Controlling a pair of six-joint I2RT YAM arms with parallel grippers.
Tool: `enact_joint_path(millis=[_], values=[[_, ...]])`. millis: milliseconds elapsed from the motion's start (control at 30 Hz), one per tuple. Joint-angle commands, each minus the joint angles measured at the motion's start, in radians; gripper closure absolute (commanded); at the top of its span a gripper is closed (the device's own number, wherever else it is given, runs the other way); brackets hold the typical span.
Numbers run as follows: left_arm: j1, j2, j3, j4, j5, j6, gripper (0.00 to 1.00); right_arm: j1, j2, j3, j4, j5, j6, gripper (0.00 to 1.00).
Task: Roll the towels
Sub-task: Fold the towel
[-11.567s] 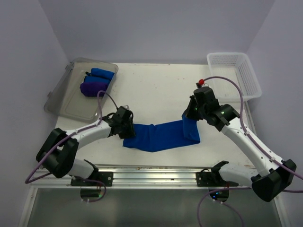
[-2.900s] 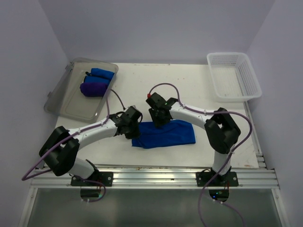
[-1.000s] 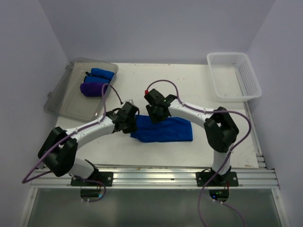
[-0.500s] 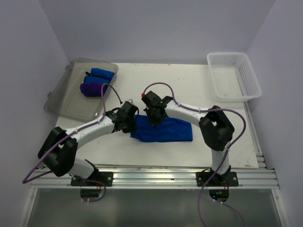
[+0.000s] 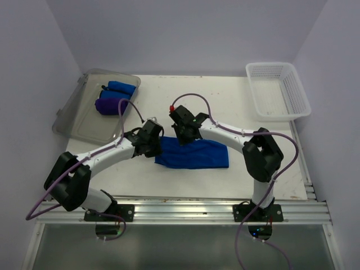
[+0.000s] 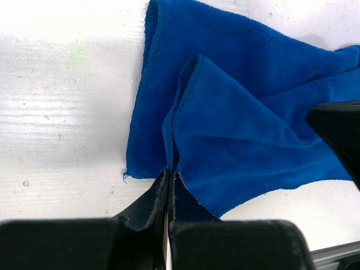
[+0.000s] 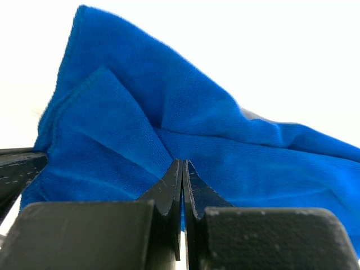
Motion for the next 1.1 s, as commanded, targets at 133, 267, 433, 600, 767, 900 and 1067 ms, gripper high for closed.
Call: enact_joint_path(millis=[133,267,433,600,767,900,1067], values=[[0.011,-0.031,0.024,0.038,-0.011,0.020,1.00,0.003,-0.046,0.051,0.036,0.066,0.024,1.00],[0.015,-0.027,0.030,0.035,-0.012,0.026,1.00,0.003,-0.025,0.069,0.030,0.011,-0.005,1.00],[0.017,-0.025,0.015,0.041,-0.008,0.023,1.00,0.006,-0.020,0.016,0.064,-0.116,-0.047,0.70],[0.018,-0.025,0.009,0.047,-0.002,0.020,1.00,0.006,0.006,0.000,0.059,-0.152,-0.062,0.60],[0.018,-0.024,0.009,0.047,-0.002,0.018,1.00,0.006,0.046,0.002,0.071,-0.175,-0.065,0.61],[0.018,-0.025,0.006,0.046,0.002,0.015,1.00,0.006,0.072,0.000,0.081,-0.147,-0.061,0.65],[0.018,-0.030,0.003,0.044,0.006,0.013,1.00,0.006,0.032,-0.020,0.094,-0.114,-0.042,0.93]])
